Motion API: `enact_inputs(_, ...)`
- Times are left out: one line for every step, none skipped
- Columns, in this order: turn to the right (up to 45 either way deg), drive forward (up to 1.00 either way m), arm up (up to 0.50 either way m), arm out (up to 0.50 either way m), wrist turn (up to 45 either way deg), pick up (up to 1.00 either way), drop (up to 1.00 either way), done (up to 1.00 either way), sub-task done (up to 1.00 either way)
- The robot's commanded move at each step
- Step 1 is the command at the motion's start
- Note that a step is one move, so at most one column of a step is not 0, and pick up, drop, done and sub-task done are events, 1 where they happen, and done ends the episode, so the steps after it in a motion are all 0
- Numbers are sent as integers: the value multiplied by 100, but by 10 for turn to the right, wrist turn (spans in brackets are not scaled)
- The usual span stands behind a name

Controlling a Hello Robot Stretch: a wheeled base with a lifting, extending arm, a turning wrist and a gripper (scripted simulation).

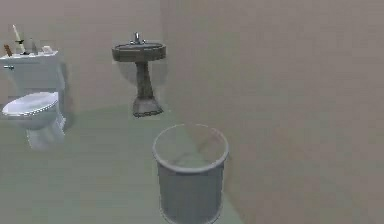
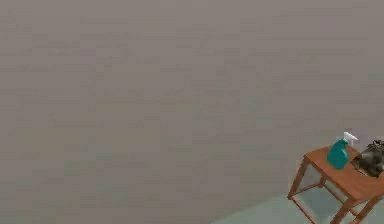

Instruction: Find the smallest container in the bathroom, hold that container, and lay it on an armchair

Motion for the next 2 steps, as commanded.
enact_inputs(450,0,0,0,0,0,0,0,0)
enact_inputs(450,0,0,0,0,0,0,0,0)
